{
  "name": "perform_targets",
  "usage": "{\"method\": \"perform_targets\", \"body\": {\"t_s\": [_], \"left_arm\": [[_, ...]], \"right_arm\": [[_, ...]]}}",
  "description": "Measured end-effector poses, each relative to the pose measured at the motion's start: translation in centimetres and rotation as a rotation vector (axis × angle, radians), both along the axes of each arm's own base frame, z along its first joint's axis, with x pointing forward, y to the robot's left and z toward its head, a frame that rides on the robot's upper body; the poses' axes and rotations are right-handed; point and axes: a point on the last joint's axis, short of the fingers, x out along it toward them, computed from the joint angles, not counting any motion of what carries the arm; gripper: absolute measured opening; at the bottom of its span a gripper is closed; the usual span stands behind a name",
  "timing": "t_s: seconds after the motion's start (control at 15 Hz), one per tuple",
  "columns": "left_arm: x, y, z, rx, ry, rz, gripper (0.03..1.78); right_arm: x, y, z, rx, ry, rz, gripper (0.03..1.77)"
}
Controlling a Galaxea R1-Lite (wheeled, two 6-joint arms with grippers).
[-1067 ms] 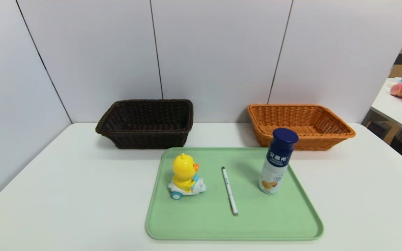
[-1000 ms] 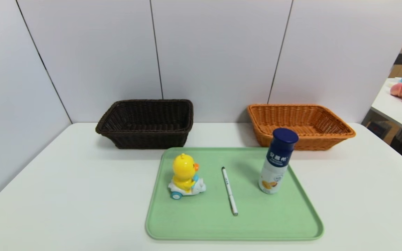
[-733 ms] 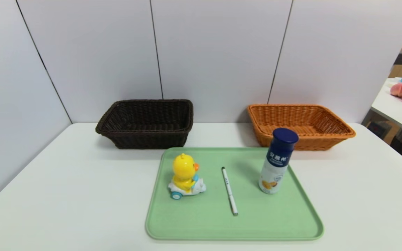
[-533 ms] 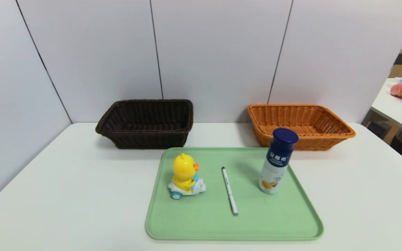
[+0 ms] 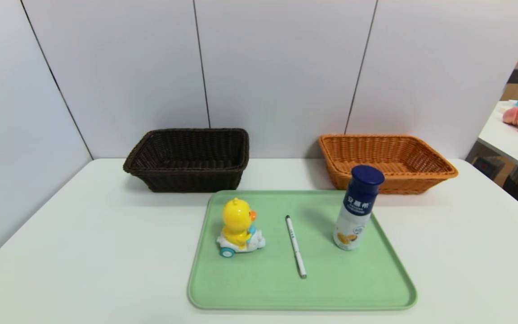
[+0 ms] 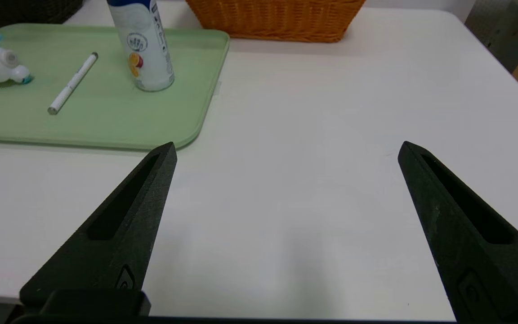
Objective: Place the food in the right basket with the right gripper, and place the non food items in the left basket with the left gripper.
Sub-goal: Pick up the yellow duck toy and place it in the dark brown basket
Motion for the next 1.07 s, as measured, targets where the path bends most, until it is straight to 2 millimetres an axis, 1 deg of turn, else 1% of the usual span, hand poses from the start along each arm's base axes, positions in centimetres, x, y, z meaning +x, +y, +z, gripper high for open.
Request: {"method": "perform_targets", "body": {"t_s": [0.13,0.33,0.53,0.67,0.73,0.87,1.07], "left_arm": [[0.4,0.0,1.6,-0.001,0.026,-0.003,1.69],[1.8,0.0,4.4,-0.001,0.093,-0.013,1.69],[3.9,-0.1,8.5,-0.005,0.126,-0.045,1.69],[5.7,-0.2,10.8,-0.010,0.150,-0.082,1.69],[6.6,-0.3,11.6,-0.015,0.162,-0.107,1.69],[8.4,-0.4,12.4,-0.023,0.201,-0.164,1.69],[11.6,-0.7,12.6,-0.043,0.254,-0.296,1.69]], "right_arm": [[0.3,0.0,1.2,0.001,0.036,0.009,1.70],[1.8,-0.1,3.4,0.008,0.123,0.035,1.70],[4.2,0.0,6.2,0.022,0.202,0.052,1.70],[5.9,0.2,8.1,0.031,0.233,0.076,1.70],[6.6,0.3,8.8,0.034,0.249,0.103,1.70],[7.8,0.4,9.2,0.026,0.288,0.137,1.70],[9.1,0.6,9.2,0.007,0.340,0.179,1.70]]}}
